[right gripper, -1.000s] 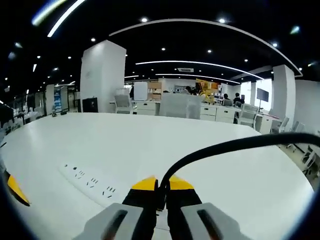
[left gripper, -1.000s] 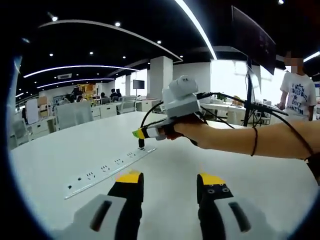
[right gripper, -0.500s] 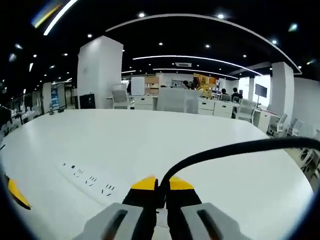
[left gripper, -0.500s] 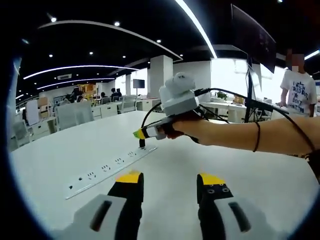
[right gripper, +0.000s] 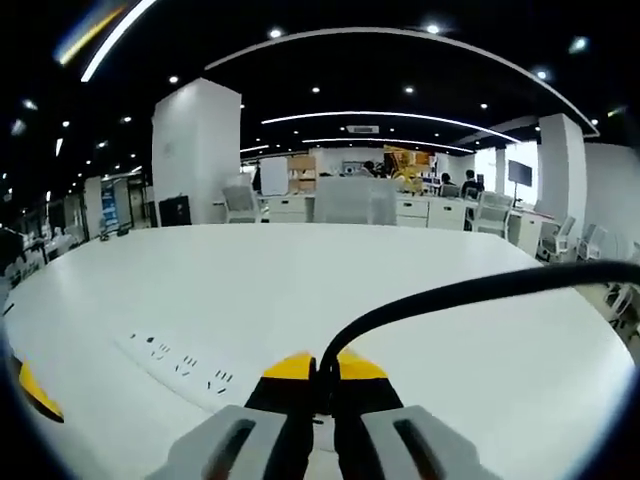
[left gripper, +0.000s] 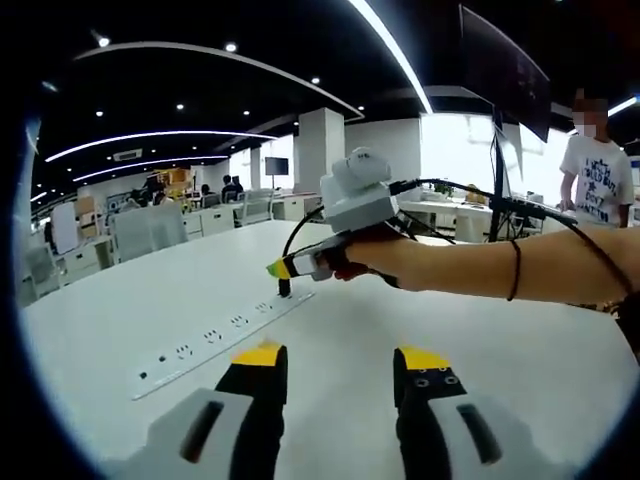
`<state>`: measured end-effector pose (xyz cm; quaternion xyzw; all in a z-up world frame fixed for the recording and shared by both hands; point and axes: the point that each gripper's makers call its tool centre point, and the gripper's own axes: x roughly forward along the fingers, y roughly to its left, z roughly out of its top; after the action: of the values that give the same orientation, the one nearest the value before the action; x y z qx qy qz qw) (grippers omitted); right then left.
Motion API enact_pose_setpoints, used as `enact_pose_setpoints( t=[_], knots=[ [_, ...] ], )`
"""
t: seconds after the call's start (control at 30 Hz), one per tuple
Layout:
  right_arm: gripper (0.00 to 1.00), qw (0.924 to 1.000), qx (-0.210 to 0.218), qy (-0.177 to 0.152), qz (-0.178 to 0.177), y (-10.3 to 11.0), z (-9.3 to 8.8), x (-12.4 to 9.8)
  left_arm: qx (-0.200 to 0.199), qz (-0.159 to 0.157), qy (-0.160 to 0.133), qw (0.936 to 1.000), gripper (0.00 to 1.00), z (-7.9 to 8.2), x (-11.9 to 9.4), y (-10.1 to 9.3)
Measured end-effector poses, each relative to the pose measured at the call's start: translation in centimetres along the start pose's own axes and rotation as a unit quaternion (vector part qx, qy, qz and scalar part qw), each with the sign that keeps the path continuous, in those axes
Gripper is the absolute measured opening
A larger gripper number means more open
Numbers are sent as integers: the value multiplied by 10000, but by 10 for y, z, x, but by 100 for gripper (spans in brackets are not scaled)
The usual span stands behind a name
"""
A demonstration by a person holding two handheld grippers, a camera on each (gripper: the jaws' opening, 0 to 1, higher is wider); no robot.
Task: Find the data cable on the table. Grasp the USB connector end of the cable and insert it into the USB port on the table
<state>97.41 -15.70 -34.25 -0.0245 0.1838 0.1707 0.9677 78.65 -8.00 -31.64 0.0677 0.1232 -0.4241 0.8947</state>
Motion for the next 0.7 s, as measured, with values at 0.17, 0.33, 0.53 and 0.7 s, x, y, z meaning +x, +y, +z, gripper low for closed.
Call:
enact_pose_setpoints(
  t=[0.17, 0.33, 0.53, 0.7],
  knots=[
    [7, 9981, -578, 175, -153, 7, 0, 2, -36, -21, -15, 10000, 43, 0, 1, -2],
    [7, 9995, -298, 61, -127, 2, 0, 1, -20, -34, 24, 10000, 43, -1, 0, -3],
    [7, 9998, -199, 1, -79, 1, 1, 0, -15, 7, -27, 10000, 43, 2, -1, -1],
    [7, 9990, -430, 69, -136, 3, 2, 0, -3, 86, -41, 10000, 43, 3, -3, 4]
  ],
)
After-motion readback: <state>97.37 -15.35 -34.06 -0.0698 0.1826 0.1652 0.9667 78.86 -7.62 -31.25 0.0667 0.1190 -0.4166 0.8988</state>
